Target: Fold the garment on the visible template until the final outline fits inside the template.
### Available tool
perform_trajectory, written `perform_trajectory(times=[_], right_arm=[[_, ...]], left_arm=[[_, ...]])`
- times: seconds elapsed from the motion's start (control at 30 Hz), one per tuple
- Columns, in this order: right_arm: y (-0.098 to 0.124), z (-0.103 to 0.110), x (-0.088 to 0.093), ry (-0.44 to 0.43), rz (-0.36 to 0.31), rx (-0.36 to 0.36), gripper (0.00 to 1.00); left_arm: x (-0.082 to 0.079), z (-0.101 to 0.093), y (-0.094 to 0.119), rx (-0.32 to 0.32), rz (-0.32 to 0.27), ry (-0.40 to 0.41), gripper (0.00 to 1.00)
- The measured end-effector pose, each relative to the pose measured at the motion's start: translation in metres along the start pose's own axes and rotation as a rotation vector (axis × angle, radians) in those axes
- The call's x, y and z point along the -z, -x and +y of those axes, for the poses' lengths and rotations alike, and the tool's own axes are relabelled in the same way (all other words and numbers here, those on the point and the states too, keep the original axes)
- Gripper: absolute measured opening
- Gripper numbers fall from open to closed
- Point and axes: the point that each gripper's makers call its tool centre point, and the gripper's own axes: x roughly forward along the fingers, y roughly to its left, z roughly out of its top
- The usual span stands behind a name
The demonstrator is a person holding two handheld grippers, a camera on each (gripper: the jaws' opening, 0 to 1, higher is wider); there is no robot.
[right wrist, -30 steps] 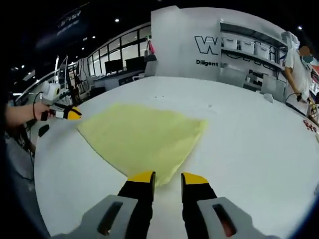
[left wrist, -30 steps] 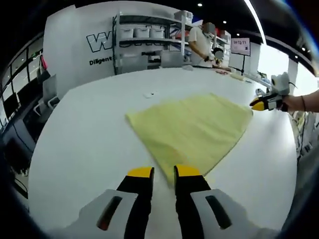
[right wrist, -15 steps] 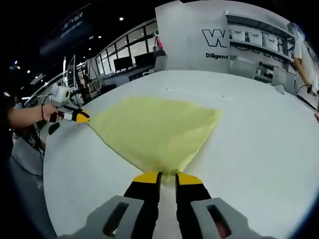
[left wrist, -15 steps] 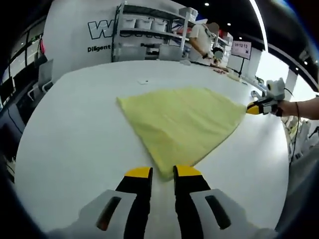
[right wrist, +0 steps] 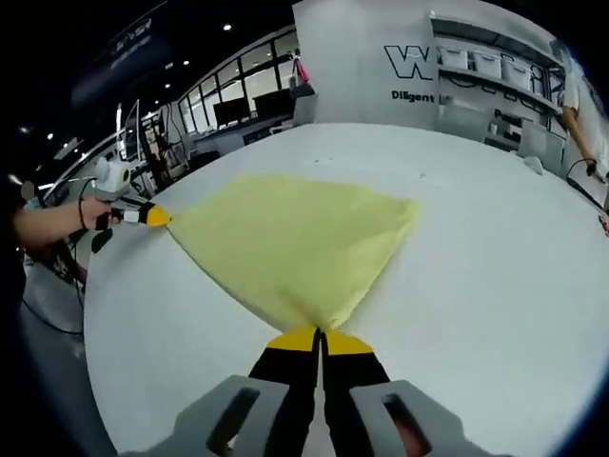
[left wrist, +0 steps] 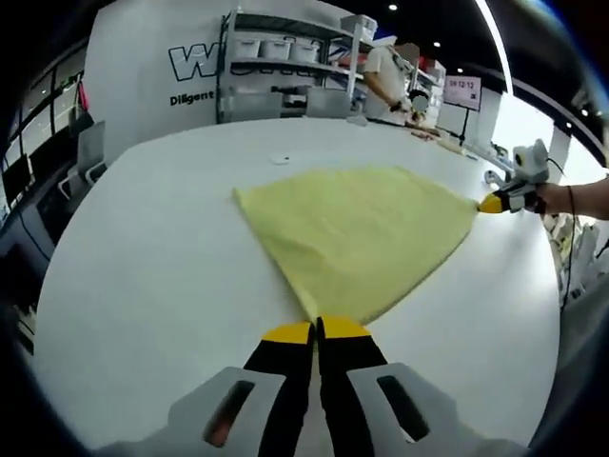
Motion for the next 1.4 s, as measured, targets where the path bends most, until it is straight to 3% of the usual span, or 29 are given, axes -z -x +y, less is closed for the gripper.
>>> perform_trajectory(times=[0.1,0.13,0.23,0.37,0.43,0.57,0.8,0.93,1.3,1.4], right_arm=[[0.000,-0.002,0.004,-0.017,0.019,0.019,0.00],[0.000,-0.004,0.005,-0.010,0.026,0.036,0.00],[-0.003,-0.005,0.011,-0.031,0.058,0.058,0.00],[-0.004,0.003,0.010,-0.040,0.049,0.030,0.00],[-0.002,0.002,0.007,-0.029,0.010,0.040,0.00],[0.005,-0.003,0.011,-0.054,0.004,0.071,0.00],[0.023,-0.006,0.001,-0.034,-0.074,0.178,0.00],[0.033,0.002,-0.003,-0.087,-0.108,0.223,0.00],[0.065,0.019,-0.014,-0.161,-0.245,0.296,0.00],[0.069,0.024,-0.013,-0.151,-0.244,0.306,0.00]], left_arm=[[0.004,0.004,0.001,-0.032,0.017,-0.035,0.00],[0.004,0.009,0.002,-0.071,0.015,-0.046,0.00],[0.006,0.006,0.000,-0.090,0.033,-0.074,0.00],[0.005,0.002,0.000,-0.042,0.023,-0.040,0.00],[0.006,0.002,0.002,-0.043,0.018,-0.032,0.01],[0.010,0.000,0.006,-0.045,0.022,-0.036,0.02],[0.006,0.007,0.028,-0.121,-0.043,-0.003,0.00],[0.003,0.004,0.040,-0.143,-0.072,0.018,0.00],[-0.009,-0.003,0.078,-0.195,-0.186,0.089,0.00],[-0.010,-0.007,0.087,-0.200,-0.201,0.102,0.00]])
